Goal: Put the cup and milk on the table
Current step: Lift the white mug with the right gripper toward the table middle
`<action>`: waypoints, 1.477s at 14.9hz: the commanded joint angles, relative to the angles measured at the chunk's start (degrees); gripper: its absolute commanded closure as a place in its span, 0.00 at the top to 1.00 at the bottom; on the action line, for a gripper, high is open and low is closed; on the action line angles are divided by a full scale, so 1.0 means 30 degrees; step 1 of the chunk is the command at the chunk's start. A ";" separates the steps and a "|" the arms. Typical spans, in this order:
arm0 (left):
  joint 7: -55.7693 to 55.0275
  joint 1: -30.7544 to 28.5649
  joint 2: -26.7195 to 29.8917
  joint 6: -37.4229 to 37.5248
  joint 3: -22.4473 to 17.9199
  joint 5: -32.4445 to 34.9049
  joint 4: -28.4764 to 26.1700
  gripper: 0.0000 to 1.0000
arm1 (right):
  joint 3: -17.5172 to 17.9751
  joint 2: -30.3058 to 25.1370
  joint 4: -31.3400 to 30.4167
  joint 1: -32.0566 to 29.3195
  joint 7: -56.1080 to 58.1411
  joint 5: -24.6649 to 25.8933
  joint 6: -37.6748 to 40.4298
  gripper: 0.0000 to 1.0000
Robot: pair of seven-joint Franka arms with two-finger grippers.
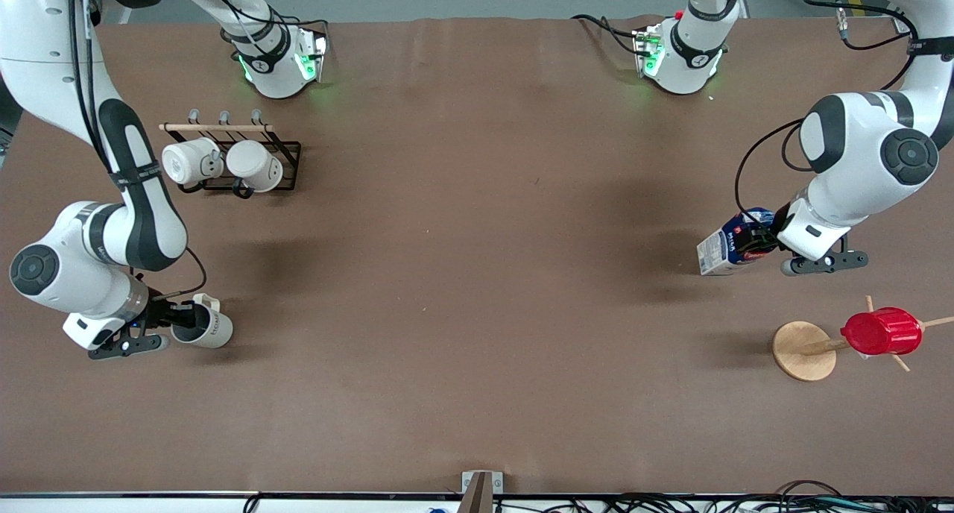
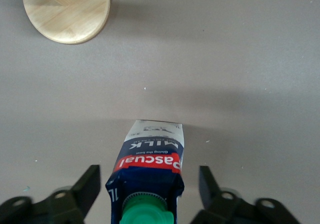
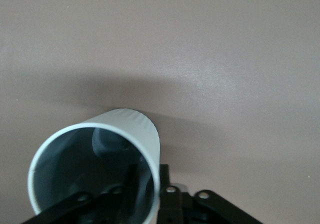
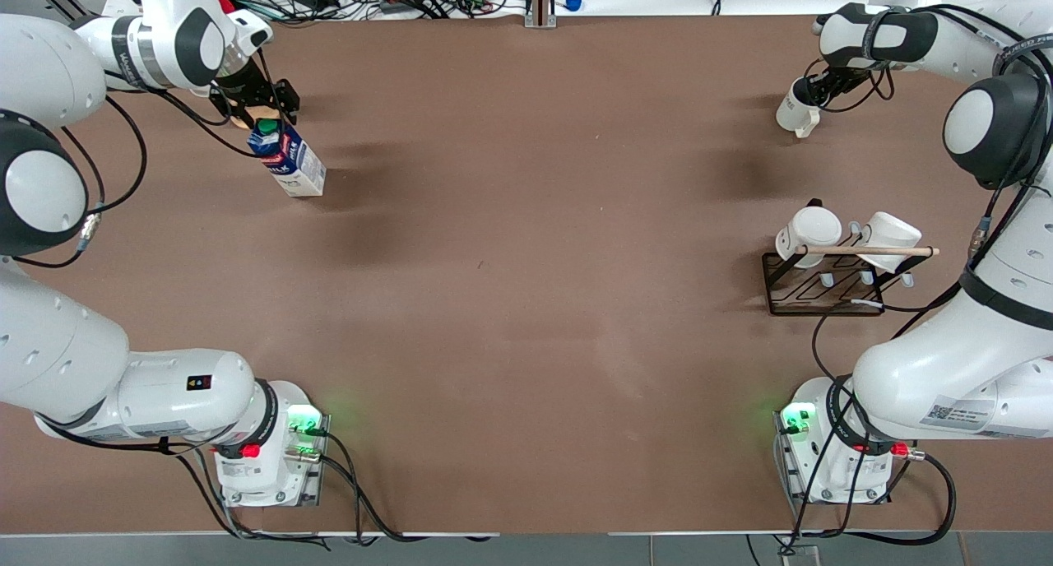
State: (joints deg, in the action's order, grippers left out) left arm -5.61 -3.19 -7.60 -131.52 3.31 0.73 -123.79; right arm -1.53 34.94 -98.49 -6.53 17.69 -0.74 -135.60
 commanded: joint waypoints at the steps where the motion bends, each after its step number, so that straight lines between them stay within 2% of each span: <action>1: 0.0347 -0.0109 0.0219 -0.0341 0.0097 0.0312 -0.0369 0.48 | 0.0100 -0.0133 0.0220 -0.0020 -0.0477 -0.0077 0.0284 0.00; 2: 0.0405 -0.0108 0.0219 -0.0341 0.0097 0.0312 -0.0369 0.40 | 0.0129 -0.0162 0.0832 0.0125 -0.0593 -0.0077 0.1418 0.00; 5: 0.0931 -0.0138 0.0219 -0.0341 0.0097 0.0312 -0.0369 0.16 | 0.0275 -0.0366 0.4430 0.0769 -0.2517 -0.0106 0.6920 0.00; 7: 0.1196 -0.0167 0.0219 -0.0341 0.0097 0.0312 -0.0369 0.12 | 0.0712 -0.0484 0.6045 0.1441 -0.6140 -0.0136 0.9737 0.00; 8: 0.1197 -0.0167 0.0219 -0.0341 0.0097 0.0312 -0.0340 0.12 | 0.1440 -0.0571 0.6372 0.1532 -0.8162 -0.0107 1.0243 0.00; 12: 0.1343 -0.0138 0.0190 -0.0078 0.0097 0.0312 0.0361 0.10 | 0.5072 -0.0865 0.6404 0.1998 -1.6046 0.0274 1.0190 0.00; 13: 0.1401 -0.0138 0.0161 -0.0077 0.0097 0.0312 0.0654 0.10 | 0.5428 -0.0836 0.6404 0.2494 -1.7542 0.0333 1.0073 0.00; 15: 0.1373 -0.0080 0.0073 -0.0048 0.0097 0.0312 0.1501 0.05 | 0.5520 -0.0719 0.6375 0.4394 -2.0443 0.0974 0.9490 0.00; 18: 0.1343 0.0358 -0.0394 0.0272 0.0155 0.0312 0.3053 0.04 | 0.5520 -0.0194 0.6375 0.7207 -2.4545 0.1592 0.8085 0.00; 22: 0.1314 0.1383 -0.2353 0.3080 0.0272 0.0312 0.7676 0.03 | 0.5520 0.0890 0.6433 0.9438 -2.7425 0.2354 0.6183 0.00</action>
State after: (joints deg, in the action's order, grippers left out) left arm -2.17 -0.52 -9.66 -127.25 3.79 0.83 -110.26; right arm 15.17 36.24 -79.28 20.20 -61.08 4.67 -114.27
